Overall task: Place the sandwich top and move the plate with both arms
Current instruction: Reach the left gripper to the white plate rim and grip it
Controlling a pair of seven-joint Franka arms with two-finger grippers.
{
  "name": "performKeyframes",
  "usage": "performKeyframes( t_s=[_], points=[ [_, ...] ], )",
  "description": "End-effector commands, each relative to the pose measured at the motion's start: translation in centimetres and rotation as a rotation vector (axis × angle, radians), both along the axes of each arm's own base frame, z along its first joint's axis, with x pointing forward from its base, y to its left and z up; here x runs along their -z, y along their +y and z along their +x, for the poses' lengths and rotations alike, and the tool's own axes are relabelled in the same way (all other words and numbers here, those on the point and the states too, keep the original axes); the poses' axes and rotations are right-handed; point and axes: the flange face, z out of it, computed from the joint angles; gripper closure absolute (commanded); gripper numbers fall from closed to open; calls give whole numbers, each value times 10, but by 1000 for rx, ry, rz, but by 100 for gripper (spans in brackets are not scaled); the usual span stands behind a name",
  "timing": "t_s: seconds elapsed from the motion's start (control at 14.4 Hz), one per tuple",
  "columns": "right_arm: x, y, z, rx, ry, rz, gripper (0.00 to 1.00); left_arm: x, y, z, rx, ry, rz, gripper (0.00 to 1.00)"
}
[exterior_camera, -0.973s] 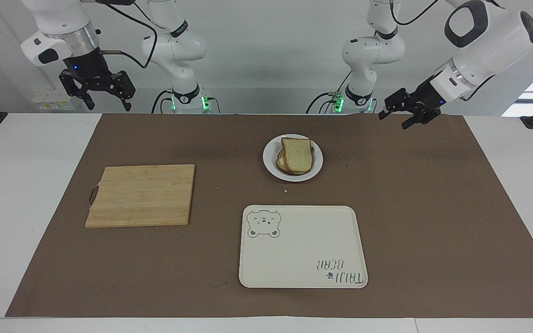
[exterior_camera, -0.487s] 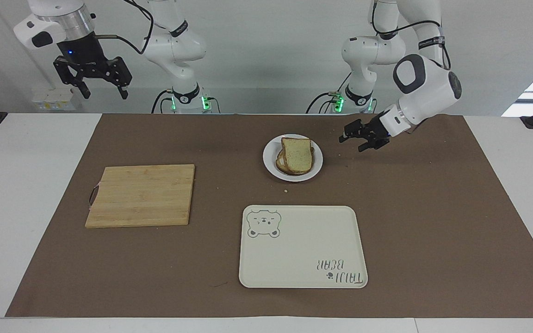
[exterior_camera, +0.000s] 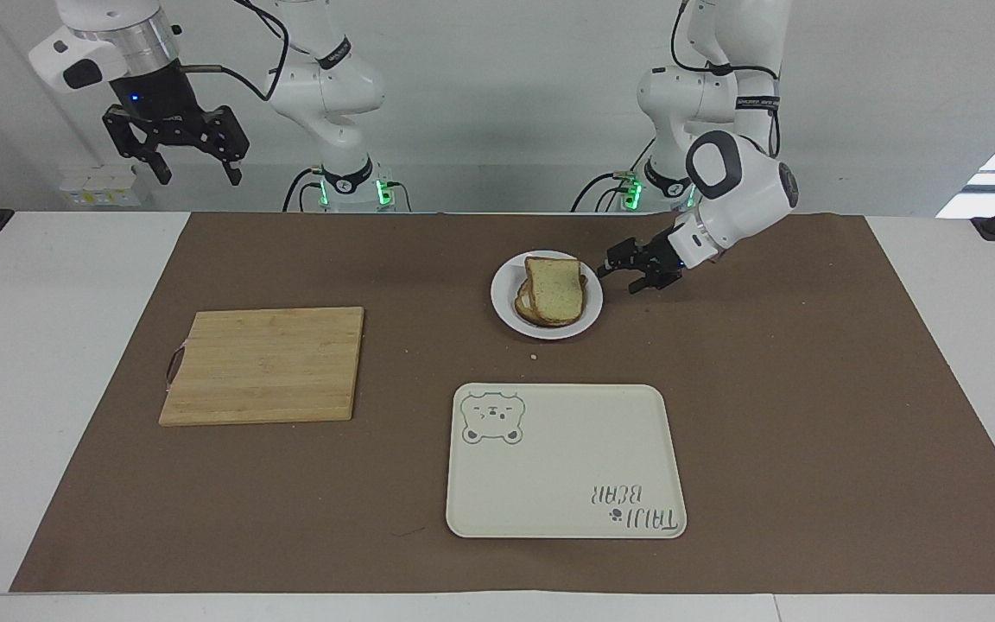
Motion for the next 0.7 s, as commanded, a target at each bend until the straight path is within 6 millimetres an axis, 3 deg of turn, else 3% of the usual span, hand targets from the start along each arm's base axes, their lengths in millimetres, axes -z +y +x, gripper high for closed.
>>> performKeyframes(
  t_s=[0.0, 0.35, 0.63],
  points=[
    [-1, -1, -5, -20, 5, 5, 0, 14, 2, -8, -9, -13, -19, 21],
    [-1, -1, -6, -20, 4, 5, 0, 30, -2, -12, -11, -3, -30, 37],
    [-1, -1, -6, -20, 4, 5, 0, 63, -7, -16, -13, 12, -74, 52]
  ],
)
